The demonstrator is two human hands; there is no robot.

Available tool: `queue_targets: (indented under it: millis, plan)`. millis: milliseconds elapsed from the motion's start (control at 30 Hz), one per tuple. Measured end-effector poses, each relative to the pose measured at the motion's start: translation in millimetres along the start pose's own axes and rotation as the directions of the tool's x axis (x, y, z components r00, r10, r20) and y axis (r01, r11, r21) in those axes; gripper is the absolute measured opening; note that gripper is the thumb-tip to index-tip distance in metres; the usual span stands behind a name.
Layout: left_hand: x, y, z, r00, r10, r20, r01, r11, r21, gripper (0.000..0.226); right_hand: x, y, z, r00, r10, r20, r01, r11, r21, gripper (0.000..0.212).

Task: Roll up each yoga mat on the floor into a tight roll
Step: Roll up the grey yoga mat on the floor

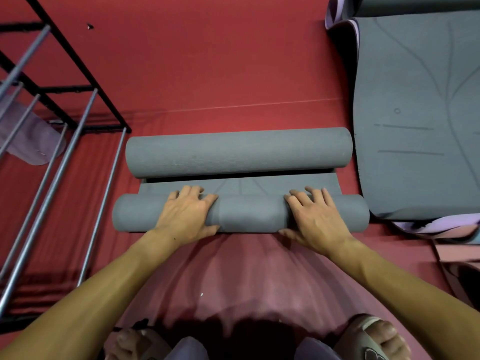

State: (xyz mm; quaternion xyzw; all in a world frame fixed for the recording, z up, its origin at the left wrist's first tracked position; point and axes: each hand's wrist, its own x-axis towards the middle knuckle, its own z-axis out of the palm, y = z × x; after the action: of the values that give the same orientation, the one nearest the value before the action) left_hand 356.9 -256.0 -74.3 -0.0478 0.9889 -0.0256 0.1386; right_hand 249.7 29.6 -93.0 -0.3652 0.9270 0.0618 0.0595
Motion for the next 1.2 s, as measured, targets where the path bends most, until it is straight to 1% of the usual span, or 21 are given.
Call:
queue_targets:
  millis: [100, 233, 300, 333, 400, 500, 567, 633, 733, 833, 933, 1000, 1067, 1133, 1167, 1200]
  plan:
    - [2, 0, 5, 0.999, -0.002, -0.034, 0.004, 0.999, 0.046, 0.086, 2, -3, 4, 0.998, 0.048, -0.046, -0.048, 0.999, -0.005, 0.087]
    - [6, 6, 6, 0.999, -0.01, -0.053, 0.012, 0.999, 0.046, 0.073, 7, -2, 8, 0.994, 0.042, -0.099, -0.041, 0.999, 0.012, 0.093]
    - [9, 6, 5, 0.998, -0.014, -0.055, 0.015, 1.0, 0.021, 0.069, 10, 0, 11, 0.996, 0.031, -0.08, -0.032, 0.999, -0.012, 0.096]
    - [10, 5, 6, 0.999, -0.017, -0.045, 0.017, 1.0, 0.012, 0.074, 11, 0, 13, 0.998, 0.027, -0.058, -0.029, 0.999, -0.029, 0.098]
    - [13, 2, 10, 0.999, -0.029, -0.012, 0.03, 0.999, 0.017, 0.089, 14, 2, 16, 0.998, 0.052, -0.017, -0.053, 0.998, -0.036, 0.104]
    - [23, 4, 20, 0.997, -0.06, 0.043, 0.055, 0.993, 0.103, 0.111, 18, 6, 20, 0.989, 0.146, 0.001, -0.146, 0.989, -0.032, 0.115]
    - [31, 7, 22, 0.995, -0.08, 0.063, 0.07, 0.986, 0.151, 0.115, 23, 11, 23, 0.987, 0.158, 0.006, -0.157, 0.986, -0.054, 0.119]
    - [38, 6, 20, 0.995, -0.076, 0.057, 0.065, 0.983, 0.171, 0.115, 29, 16, 24, 0.991, 0.135, 0.011, -0.134, 0.988, -0.082, 0.122]
    - [47, -1, 15, 0.997, -0.057, 0.05, 0.049, 0.987, 0.15, 0.109, 37, 24, 21, 0.992, 0.124, 0.002, -0.123, 0.988, -0.097, 0.124]
    - [48, -9, 4, 0.993, -0.03, 0.115, 0.02, 0.996, 0.085, 0.102, 33, 31, 12, 0.995, 0.085, 0.043, -0.082, 0.995, -0.059, 0.113]
    - [41, -12, -8, 0.977, -0.015, 0.213, 0.008, 0.999, 0.032, 0.103, 19, 30, 4, 0.987, 0.046, 0.153, -0.05, 0.998, 0.023, 0.107]
    - [33, -12, -11, 0.952, 0.0, 0.306, -0.002, 1.0, 0.007, 0.099, 6, 30, 4, 0.978, 0.006, 0.21, -0.024, 0.996, 0.083, 0.104]
    - [23, -12, -7, 0.907, 0.051, 0.418, -0.031, 0.998, -0.053, 0.093, -5, 30, 6, 0.958, -0.038, 0.285, -0.026, 0.976, 0.216, 0.099]
    - [12, -10, -1, 0.874, 0.083, 0.478, -0.036, 0.994, -0.108, 0.092, -11, 31, 9, 0.935, -0.079, 0.347, -0.054, 0.932, 0.358, 0.093]
    - [8, -9, 1, 0.87, 0.085, 0.486, -0.03, 0.992, -0.12, 0.093, -10, 32, 11, 0.932, -0.103, 0.348, -0.033, 0.93, 0.366, 0.094]
    - [7, -8, 1, 0.869, 0.077, 0.488, -0.024, 0.993, -0.114, 0.096, -7, 32, 12, 0.929, -0.116, 0.352, -0.003, 0.947, 0.321, 0.099]
